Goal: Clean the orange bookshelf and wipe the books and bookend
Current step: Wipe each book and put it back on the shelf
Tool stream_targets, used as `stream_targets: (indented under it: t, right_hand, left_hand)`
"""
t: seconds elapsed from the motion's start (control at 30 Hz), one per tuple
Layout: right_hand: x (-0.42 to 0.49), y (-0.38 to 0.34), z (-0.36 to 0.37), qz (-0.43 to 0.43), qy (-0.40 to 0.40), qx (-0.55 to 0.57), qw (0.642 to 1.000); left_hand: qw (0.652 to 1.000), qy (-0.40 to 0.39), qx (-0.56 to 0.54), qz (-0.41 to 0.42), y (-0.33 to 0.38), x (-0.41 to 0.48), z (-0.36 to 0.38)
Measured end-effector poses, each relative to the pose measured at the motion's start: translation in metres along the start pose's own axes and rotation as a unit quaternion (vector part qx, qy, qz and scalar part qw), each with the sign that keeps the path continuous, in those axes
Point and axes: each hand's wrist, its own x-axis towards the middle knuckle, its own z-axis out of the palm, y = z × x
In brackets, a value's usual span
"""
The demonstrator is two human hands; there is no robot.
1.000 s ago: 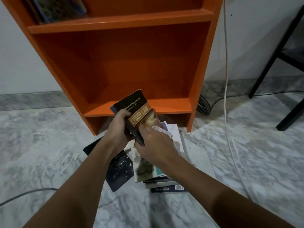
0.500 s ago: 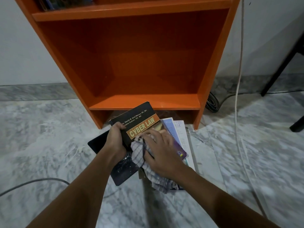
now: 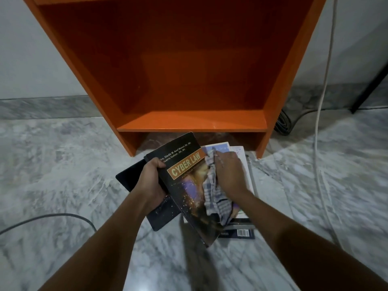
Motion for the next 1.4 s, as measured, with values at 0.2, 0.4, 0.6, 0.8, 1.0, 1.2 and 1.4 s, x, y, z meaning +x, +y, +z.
stream_targets:
  t: [0.2, 0.4, 0.6, 0.8, 1.0, 1.2, 1.4]
  right_hand:
    - [-0.022, -0.059, 0.014, -0.148, -0.059, 0.099, 0.982]
    - [0.009, -0.063, 0.038, -0.102, 0.002, 0.109, 0.989]
    - [0.015, -0.075, 0.038, -0.118, -0.065, 0.110, 0.985]
    - [0.009, -0.067, 0.041, -0.205, -0.137, 0.117, 0.962]
    - [0.035, 0.008, 0.027, -0.033, -0.072, -0.052, 0.996]
    - [-0.035, -0.017, 0.013, -0.049, -0.061, -0.029, 0.996]
    - [-0.116, -0.033, 0.008, -0.102, -0.087, -0.102, 0.986]
  left_hand:
    - [0.999, -0.038, 0.003, 0.006, 0.006, 0.002, 0.002]
    - [0.997, -0.070, 0.030, -0.024, 0.000, -0.003, -0.001]
    - [0.994, -0.080, 0.059, -0.041, 0.002, -0.006, 0.003]
    - [0.995, -0.065, 0.054, -0.043, -0.004, -0.005, -0.001]
    - [0.998, -0.015, 0.056, -0.019, -0.006, -0.006, 0.003]
    - [0.993, 0.076, 0.078, 0.036, -0.003, 0.010, 0.013]
    - [0.976, 0.164, 0.116, 0.084, 0.000, 0.018, 0.012]
